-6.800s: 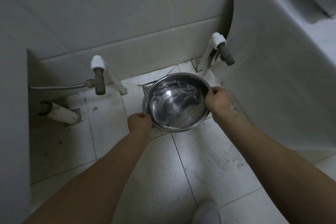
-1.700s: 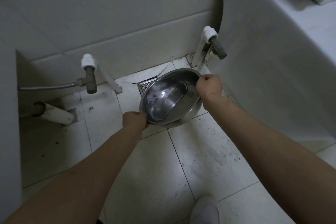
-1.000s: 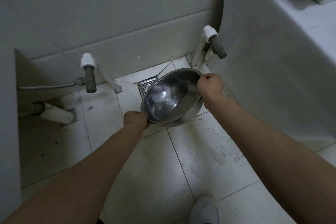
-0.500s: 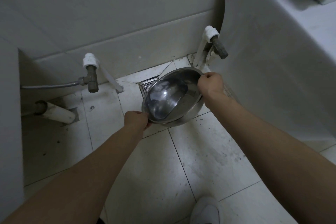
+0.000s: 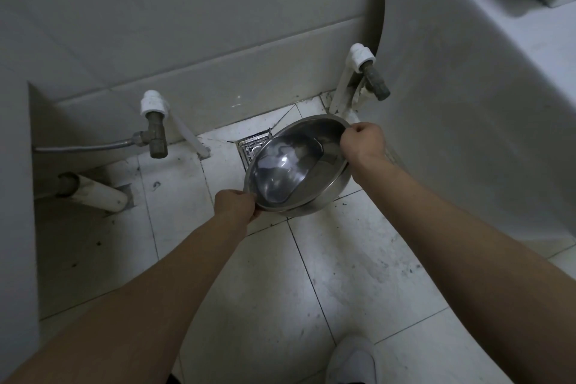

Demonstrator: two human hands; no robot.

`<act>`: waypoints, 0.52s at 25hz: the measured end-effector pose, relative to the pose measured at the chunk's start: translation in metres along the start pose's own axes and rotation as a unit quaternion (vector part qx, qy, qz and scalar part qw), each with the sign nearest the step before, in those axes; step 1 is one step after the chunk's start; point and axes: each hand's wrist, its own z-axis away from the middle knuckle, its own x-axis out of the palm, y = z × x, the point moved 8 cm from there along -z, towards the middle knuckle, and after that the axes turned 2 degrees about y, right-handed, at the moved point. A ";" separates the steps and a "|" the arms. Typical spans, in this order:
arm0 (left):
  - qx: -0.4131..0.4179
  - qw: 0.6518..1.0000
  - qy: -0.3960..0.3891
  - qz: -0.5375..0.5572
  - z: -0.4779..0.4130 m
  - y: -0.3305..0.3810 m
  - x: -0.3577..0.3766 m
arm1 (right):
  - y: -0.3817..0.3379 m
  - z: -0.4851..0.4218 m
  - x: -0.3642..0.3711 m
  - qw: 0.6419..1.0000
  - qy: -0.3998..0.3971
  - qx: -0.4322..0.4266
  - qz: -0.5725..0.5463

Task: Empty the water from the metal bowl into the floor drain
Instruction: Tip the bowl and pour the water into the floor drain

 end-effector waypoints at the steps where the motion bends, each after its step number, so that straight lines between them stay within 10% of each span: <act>1: -0.001 1.000 -0.001 0.000 0.000 0.000 0.000 | 0.000 0.000 0.000 1.000 0.000 0.000 0.001; 13: 0.004 1.000 0.004 0.011 0.003 0.001 -0.001 | 0.000 0.001 -0.002 1.000 0.006 0.002 0.000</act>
